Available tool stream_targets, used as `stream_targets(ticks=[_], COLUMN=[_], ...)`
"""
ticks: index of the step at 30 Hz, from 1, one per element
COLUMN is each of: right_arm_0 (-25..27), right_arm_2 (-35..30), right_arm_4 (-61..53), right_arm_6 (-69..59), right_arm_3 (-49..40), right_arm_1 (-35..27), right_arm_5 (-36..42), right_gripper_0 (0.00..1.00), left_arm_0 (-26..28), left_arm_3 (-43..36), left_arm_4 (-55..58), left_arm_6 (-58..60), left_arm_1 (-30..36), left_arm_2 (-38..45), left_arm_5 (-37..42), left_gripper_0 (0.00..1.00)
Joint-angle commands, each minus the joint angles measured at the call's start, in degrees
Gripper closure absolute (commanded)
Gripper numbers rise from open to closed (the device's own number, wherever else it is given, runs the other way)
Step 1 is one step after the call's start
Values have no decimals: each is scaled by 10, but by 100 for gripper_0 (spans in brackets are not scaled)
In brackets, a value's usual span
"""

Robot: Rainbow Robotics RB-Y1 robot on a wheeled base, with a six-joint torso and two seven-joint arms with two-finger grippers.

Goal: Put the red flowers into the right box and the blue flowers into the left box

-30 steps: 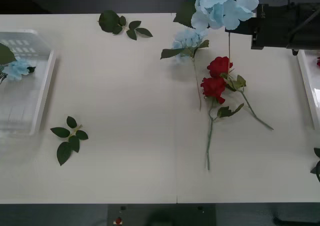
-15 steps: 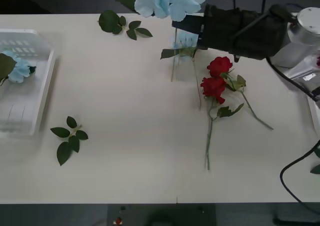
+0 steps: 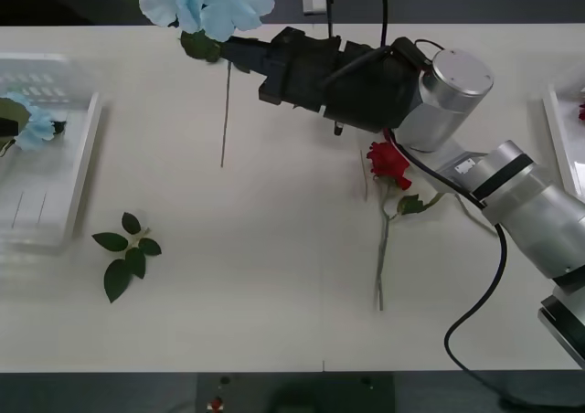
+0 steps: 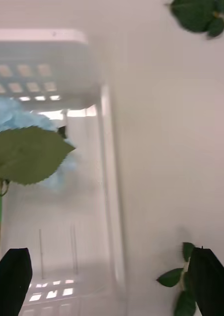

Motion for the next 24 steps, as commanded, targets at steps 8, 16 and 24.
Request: stream_targets(ticks=[8, 16, 24], right_arm_0=[-19, -19, -17], right_arm_2=[-10, -10, -10], right_arm_4=[-23, -28, -29], right_arm_6=[-8, -8, -8], right_arm_3=[-18, -18, -18], right_arm_1=[25, 22, 16], right_arm_5=[-23, -20, -20], right_gripper_0=[100, 100, 100], left_arm_0=[-7, -6, -12], left_arm_3=[-23, 41, 48], left_arm_4=[212, 377, 458], left_arm_6=[-107, -256, -396], left_arm_1=[7, -77, -150], left_arm_2=[-84, -150, -201], left_arm_5=[-60, -125, -147], left_gripper_0=[6, 3, 3])
